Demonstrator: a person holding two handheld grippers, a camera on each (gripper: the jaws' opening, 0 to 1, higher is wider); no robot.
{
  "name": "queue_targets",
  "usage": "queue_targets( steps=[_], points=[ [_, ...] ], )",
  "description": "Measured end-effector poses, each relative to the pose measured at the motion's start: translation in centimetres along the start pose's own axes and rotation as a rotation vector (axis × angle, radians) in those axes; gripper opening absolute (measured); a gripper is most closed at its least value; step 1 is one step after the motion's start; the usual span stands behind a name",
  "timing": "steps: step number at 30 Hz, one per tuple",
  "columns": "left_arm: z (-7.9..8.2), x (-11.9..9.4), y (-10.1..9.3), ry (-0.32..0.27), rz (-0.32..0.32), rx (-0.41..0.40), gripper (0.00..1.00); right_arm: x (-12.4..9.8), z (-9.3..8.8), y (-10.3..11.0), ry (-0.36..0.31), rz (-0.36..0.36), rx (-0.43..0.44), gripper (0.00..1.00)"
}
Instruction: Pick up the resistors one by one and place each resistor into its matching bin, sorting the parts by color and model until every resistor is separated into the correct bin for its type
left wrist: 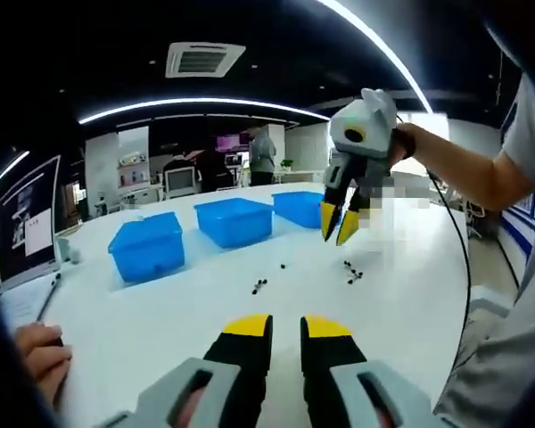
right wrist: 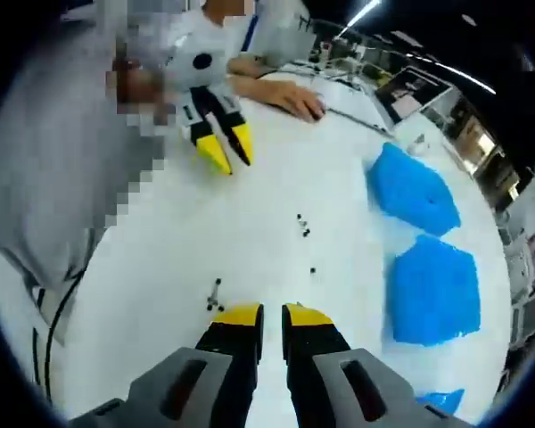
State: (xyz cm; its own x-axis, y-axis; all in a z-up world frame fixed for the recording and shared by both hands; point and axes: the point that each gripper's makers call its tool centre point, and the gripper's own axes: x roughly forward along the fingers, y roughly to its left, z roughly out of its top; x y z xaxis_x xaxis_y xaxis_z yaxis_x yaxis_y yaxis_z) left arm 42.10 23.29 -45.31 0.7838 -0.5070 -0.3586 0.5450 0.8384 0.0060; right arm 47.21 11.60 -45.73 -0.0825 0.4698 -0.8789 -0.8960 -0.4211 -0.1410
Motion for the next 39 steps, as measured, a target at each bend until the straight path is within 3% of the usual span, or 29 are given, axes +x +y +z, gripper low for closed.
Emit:
queue_targets(
  steps=[4, 9, 16, 25, 31, 37, 39],
  points=[
    [-0.3, -0.1, -0.1, 0.009, -0.001, -0.001, 0.16, 0.3, -2.1, 0.6, 0.097, 0.047, -0.057, 0.11],
    [-0.5, -0.2, -0.1, 0.011, 0.002, -0.005, 0.16, 0.6, -2.3, 1.3, 0.123, 0.078, -0.137, 0.11],
    [-0.3, -0.2, -0.1, 0.003, 0.001, -0.001, 0.16, 1.3, -3.1, 0.6, 0.175, 0.081, -0.148, 0.1],
    [-0.7, -0.5, 0.3, 0.012, 0.017, -0.007, 0.16, 1.7, -2.8, 0.6, 0.157, 0.115, -0.142, 0.06],
    [-0.8, -0.4, 0.1, 0.016, 0.014, -0.013, 0.16, 1.5, -2.8, 0.3, 0.155, 0.082, -0.143, 0.06],
    [-0.7, 0.0, -0.1, 0.015, 0.004, -0.011, 0.16, 0.8, -2.3, -0.3, 0.103, 0.032, -0.116, 0.06],
    [-0.7, 0.0, -0.2, 0.014, 0.001, -0.01, 0.16, 0.8, -1.7, -0.5, 0.043, 0.011, -0.072, 0.06]
  ],
)
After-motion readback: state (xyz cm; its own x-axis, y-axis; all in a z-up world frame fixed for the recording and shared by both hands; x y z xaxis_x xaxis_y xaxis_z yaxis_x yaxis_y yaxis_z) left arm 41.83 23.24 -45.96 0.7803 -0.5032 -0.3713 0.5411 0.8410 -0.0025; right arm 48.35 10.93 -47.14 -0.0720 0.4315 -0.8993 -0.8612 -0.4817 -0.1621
